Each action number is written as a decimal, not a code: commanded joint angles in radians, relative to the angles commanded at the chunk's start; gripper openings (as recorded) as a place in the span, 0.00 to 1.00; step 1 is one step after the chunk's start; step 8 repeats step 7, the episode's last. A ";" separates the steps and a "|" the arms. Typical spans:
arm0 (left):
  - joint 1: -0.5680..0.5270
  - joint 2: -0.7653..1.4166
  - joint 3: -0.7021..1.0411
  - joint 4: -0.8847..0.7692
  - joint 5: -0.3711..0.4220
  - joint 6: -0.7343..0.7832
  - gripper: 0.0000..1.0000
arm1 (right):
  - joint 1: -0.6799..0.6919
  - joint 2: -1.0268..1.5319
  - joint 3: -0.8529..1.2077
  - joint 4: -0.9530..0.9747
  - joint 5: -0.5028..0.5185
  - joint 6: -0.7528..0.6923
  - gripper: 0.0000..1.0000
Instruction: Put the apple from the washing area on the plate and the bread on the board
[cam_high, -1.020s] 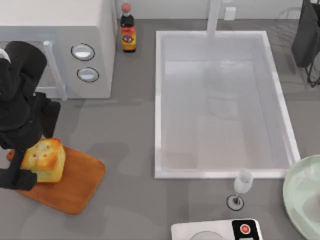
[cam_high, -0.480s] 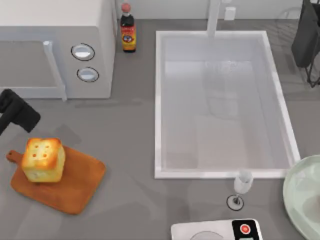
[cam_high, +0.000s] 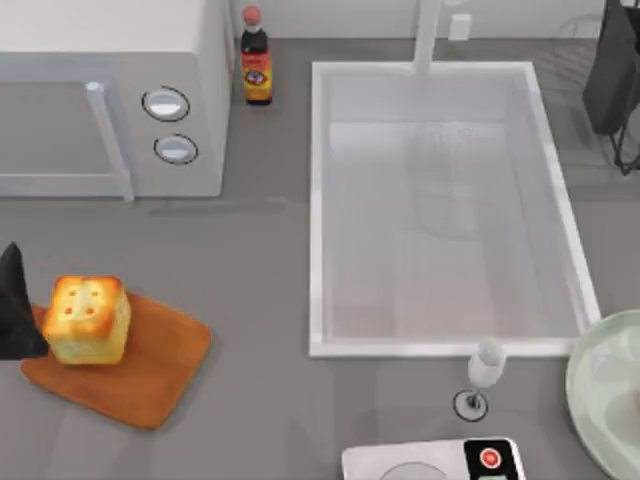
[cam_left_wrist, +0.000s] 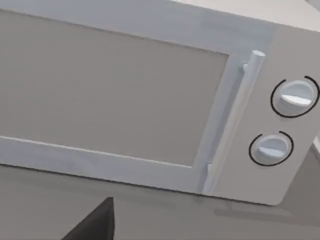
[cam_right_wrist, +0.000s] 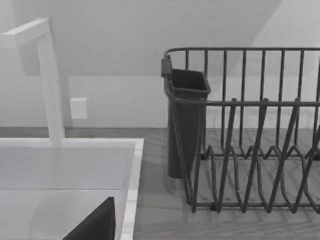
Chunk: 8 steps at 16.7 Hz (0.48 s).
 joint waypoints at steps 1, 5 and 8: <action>0.012 -0.048 -0.037 0.032 0.000 0.059 1.00 | 0.000 0.000 0.000 0.000 0.000 0.000 1.00; 0.046 -0.168 -0.132 0.110 0.000 0.196 1.00 | 0.000 0.000 0.000 0.000 0.000 0.000 1.00; 0.049 -0.178 -0.139 0.116 0.000 0.206 1.00 | 0.000 0.000 0.000 0.000 0.000 0.000 1.00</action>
